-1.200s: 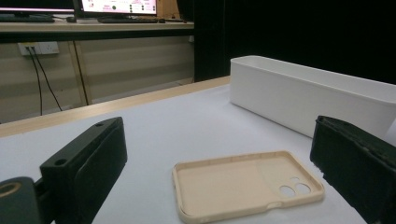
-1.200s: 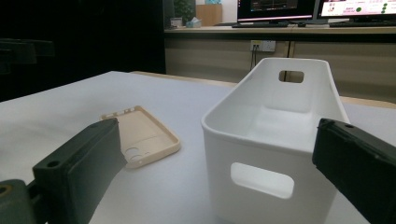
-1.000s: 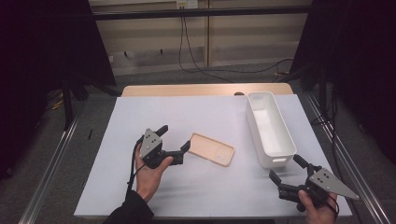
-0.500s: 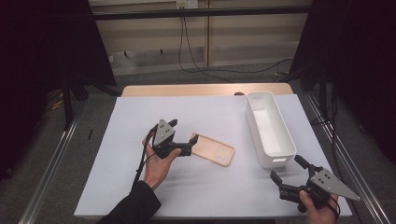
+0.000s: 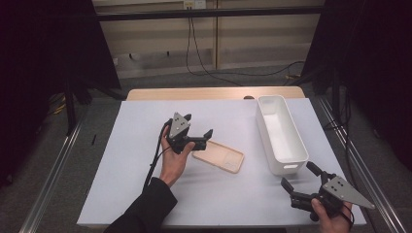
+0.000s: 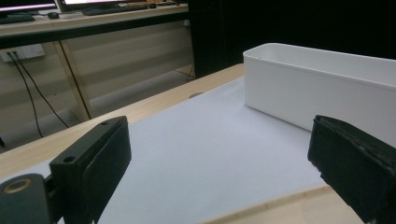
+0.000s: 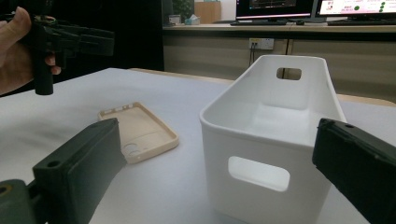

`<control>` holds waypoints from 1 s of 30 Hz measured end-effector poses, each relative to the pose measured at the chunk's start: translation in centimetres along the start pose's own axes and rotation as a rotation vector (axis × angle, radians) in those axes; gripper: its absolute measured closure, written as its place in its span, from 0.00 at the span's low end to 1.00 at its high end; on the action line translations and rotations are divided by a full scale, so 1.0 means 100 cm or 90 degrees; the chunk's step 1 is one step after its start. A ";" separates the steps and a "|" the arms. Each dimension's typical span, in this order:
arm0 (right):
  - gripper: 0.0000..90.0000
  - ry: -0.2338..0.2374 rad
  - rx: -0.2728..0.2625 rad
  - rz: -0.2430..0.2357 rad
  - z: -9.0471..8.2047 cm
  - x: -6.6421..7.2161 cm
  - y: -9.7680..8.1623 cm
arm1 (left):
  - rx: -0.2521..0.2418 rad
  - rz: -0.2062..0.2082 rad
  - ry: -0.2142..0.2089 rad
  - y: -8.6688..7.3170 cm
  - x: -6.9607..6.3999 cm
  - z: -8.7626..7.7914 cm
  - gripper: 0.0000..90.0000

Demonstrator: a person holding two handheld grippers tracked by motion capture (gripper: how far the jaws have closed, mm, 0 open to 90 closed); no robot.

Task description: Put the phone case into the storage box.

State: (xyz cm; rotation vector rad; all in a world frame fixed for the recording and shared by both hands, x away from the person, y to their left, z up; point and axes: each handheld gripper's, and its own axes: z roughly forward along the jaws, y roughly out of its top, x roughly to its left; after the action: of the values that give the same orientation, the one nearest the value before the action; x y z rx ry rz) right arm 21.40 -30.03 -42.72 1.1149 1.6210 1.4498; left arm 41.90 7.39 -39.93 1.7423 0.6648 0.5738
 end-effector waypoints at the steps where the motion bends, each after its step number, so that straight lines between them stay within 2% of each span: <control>1: 0.01 0.000 0.000 0.000 0.000 0.000 0.000 | 0.002 -0.005 -0.003 0.000 0.001 0.002 0.06; 2: 0.01 0.001 0.000 0.000 0.000 0.000 0.000 | 0.002 -0.017 -0.010 0.000 0.003 0.008 0.06; 4: 0.01 0.000 0.000 -0.001 0.000 0.000 0.000 | 0.000 -0.016 -0.007 0.001 0.003 0.010 0.06; 8: 0.01 0.002 0.001 0.000 0.000 0.000 0.000 | -0.007 0.003 -0.011 0.003 0.002 0.018 0.05; 11: 0.01 0.002 0.004 0.002 0.000 0.000 -0.001 | -0.010 -0.003 -0.014 0.005 0.002 0.025 0.05; 12: 0.01 0.002 0.004 0.002 0.000 0.001 0.000 | -0.006 0.003 -0.014 0.005 0.002 0.027 0.05; 14: 0.01 0.003 0.004 0.001 0.000 0.001 0.000 | -0.002 0.017 -0.011 0.005 0.000 0.030 0.07; 16: 0.01 0.004 0.005 0.001 0.000 0.001 -0.001 | -0.005 0.020 -0.004 0.004 0.000 0.032 0.10; 21: 0.01 0.010 0.005 -0.001 -0.001 0.001 -0.001 | 0.010 0.018 -0.014 0.001 -0.002 0.036 0.31; 22: 0.01 0.009 0.005 -0.001 -0.001 0.001 -0.001 | 0.011 0.016 -0.013 0.000 -0.002 0.036 0.31; 23: 0.01 0.008 0.005 0.000 -0.001 0.001 -0.001 | 0.023 0.000 -0.023 0.001 -0.001 0.037 0.36; 26: 0.01 0.009 0.004 0.000 -0.001 0.001 -0.001 | 0.021 -0.015 -0.035 0.001 0.000 0.037 0.45; 28: 0.01 0.010 0.002 -0.001 -0.001 0.002 0.000 | 0.023 -0.012 -0.034 0.001 0.001 0.037 0.56; 29: 0.01 0.011 0.002 -0.001 -0.001 0.002 0.000 | 0.023 -0.014 -0.045 0.001 0.001 0.038 0.61; 30: 0.01 0.011 0.002 -0.001 -0.001 0.002 0.000 | 0.022 -0.019 -0.049 0.002 0.001 0.038 0.61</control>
State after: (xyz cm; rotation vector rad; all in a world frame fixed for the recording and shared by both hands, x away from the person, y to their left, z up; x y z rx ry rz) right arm 21.22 -29.89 -42.74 1.1055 1.6362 1.4598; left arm 44.57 4.83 -40.70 1.7738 0.6488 0.4744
